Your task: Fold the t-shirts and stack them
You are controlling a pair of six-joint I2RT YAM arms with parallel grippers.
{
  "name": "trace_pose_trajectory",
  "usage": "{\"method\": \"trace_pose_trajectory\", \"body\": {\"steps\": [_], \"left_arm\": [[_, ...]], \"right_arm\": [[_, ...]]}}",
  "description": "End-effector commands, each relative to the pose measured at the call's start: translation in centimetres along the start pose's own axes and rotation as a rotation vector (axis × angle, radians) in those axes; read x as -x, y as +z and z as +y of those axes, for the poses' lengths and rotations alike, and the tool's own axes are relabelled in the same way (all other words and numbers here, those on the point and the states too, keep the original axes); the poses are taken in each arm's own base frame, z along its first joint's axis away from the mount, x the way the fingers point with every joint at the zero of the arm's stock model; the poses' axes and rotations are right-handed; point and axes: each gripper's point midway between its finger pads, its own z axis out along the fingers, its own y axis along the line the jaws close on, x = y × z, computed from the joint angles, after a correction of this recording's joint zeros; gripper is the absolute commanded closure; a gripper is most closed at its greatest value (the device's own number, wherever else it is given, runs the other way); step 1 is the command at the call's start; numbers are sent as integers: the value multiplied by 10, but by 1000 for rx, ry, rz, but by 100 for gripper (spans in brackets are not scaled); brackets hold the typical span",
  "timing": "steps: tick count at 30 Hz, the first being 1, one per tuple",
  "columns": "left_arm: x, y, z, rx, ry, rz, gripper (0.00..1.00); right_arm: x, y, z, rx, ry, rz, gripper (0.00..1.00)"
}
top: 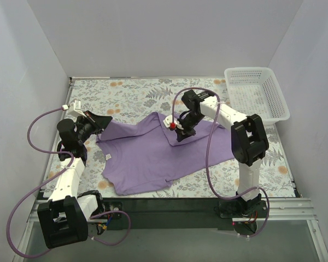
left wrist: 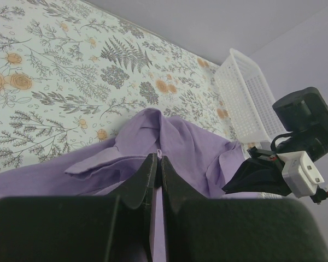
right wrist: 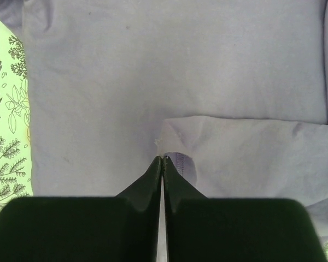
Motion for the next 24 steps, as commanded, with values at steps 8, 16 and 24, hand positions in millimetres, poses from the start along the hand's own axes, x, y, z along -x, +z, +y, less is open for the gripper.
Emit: {"method": "trace_pose_trajectory", "body": {"steps": [8, 16, 24], "left_arm": [[2, -4, -5, -18, 26, -9, 100], [2, -4, -5, -18, 24, -9, 100], [1, -3, -5, -20, 26, -6, 100]], "right_arm": [[-11, 7, 8, 35, 68, 15, 63], [-9, 16, 8, 59, 47, -15, 39], [-4, 44, -2, 115, 27, -32, 39]]}}
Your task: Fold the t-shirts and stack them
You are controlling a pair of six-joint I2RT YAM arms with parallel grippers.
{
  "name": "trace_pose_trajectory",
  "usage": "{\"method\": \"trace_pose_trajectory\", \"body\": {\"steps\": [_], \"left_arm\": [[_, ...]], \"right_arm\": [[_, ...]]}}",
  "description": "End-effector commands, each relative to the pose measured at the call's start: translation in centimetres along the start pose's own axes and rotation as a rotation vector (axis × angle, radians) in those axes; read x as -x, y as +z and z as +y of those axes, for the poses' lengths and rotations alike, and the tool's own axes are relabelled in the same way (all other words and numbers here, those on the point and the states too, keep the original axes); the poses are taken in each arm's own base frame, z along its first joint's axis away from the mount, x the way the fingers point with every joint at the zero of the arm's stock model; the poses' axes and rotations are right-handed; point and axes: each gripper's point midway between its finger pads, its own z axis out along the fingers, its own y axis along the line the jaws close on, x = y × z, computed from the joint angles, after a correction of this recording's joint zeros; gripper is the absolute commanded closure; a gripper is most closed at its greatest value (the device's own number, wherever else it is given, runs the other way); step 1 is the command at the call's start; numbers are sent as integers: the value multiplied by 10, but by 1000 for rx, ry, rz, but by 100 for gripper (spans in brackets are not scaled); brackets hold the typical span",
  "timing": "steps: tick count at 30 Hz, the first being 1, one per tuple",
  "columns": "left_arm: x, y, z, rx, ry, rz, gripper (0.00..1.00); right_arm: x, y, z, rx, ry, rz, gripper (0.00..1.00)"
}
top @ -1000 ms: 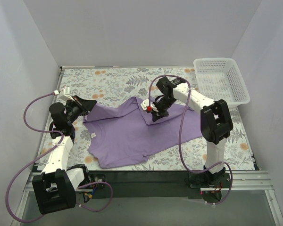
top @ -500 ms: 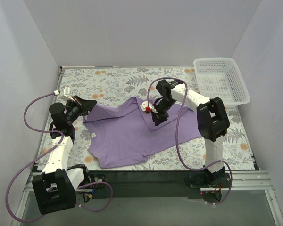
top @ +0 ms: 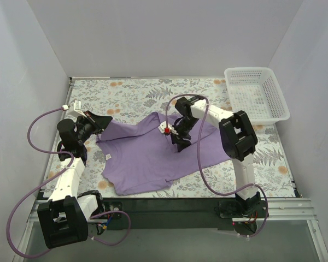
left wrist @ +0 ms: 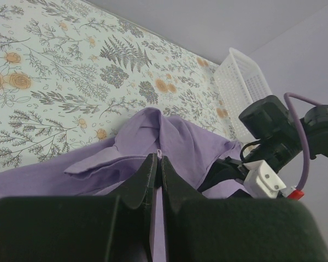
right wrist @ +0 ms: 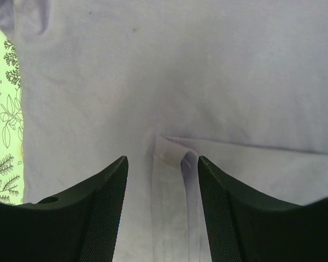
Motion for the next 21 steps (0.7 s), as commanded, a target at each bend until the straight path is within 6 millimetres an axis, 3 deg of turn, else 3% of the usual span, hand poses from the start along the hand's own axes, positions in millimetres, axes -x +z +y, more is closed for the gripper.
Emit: {"method": "trace_pose_trajectory", "body": {"steps": [1, 10, 21], "left_arm": [[2, -3, -4, -16, 25, -8, 100], [1, -3, -4, -18, 24, -6, 100], [1, -2, -3, -16, 19, -4, 100]], "right_arm": [[16, 6, -8, 11, -43, -37, 40], [16, 10, -20, 12, -50, -46, 39], [7, 18, -9, 59, -28, -35, 45]]}}
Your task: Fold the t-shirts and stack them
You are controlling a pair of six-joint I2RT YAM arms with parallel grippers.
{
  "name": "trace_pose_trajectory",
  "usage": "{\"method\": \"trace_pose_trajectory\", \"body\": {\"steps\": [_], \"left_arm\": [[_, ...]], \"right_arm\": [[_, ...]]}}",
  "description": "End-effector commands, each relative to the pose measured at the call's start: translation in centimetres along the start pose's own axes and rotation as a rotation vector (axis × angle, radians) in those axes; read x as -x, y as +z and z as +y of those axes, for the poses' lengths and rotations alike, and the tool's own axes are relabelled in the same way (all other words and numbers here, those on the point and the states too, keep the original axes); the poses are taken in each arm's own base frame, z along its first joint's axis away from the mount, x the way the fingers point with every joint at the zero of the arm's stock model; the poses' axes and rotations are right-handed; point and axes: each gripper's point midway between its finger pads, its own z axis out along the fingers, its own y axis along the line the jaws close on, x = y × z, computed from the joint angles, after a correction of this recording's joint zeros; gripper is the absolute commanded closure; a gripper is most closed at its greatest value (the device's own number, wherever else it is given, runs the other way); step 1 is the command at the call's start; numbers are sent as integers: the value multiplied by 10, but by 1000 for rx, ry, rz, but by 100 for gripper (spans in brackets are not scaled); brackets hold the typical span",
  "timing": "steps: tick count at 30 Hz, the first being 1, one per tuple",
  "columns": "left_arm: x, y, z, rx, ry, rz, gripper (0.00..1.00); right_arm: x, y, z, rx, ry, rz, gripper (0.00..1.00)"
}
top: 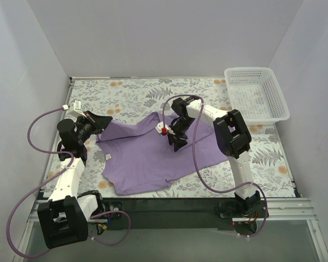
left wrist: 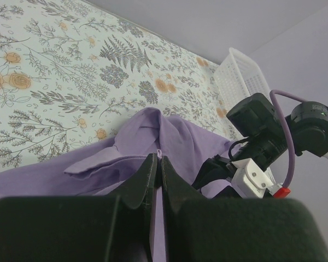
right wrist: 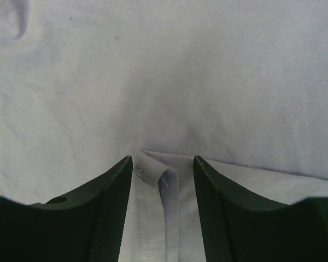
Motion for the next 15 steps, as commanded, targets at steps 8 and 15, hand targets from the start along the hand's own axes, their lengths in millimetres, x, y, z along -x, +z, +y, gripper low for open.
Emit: {"method": "trace_pose_trajectory", "body": {"steps": [8, 15], "left_arm": [[0, -2, -3, -16, 18, -1, 100], [0, -2, -3, -17, 19, -2, 100]], "right_arm": [[5, -6, 17, 26, -5, 6, 49], [3, -10, 27, 30, -1, 31, 52]]}}
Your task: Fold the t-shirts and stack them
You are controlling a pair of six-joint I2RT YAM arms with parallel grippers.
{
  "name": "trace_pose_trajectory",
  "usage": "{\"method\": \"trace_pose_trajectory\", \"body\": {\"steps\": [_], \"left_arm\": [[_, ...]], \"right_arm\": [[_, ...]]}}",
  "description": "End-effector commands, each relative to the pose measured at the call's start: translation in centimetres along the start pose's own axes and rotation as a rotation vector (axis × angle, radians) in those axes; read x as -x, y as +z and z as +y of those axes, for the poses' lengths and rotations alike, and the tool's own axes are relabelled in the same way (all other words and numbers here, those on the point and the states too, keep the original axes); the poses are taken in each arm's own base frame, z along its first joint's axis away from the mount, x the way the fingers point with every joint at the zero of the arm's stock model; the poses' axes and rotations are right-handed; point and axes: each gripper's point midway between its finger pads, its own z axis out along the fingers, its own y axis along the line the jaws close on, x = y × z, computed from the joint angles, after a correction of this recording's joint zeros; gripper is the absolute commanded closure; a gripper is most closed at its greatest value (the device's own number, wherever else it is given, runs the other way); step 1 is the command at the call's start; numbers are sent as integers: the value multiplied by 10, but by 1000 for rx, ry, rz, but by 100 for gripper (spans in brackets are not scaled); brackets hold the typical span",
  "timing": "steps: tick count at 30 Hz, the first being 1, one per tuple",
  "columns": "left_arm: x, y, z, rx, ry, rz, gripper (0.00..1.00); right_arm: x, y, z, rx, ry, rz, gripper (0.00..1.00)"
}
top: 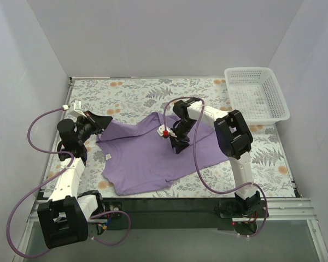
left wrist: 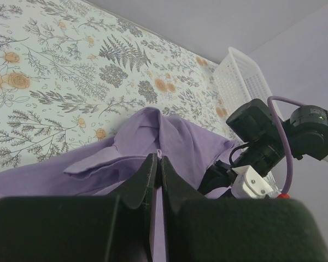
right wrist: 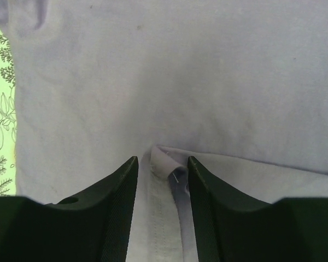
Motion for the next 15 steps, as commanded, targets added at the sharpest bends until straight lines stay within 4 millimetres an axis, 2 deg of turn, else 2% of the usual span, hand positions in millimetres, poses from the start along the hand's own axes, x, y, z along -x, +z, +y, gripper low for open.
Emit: {"method": "trace_pose_trajectory", "body": {"steps": [1, 9, 15], "left_arm": [[0, -2, -2, -14, 17, -3, 100], [0, -2, -3, -15, 17, -2, 100], [1, -2, -2, -12, 17, -4, 100]], "right_arm": [[11, -14, 11, -11, -30, 13, 53], [12, -21, 9, -33, -31, 31, 56], [9, -18, 6, -26, -8, 30, 64]]}}
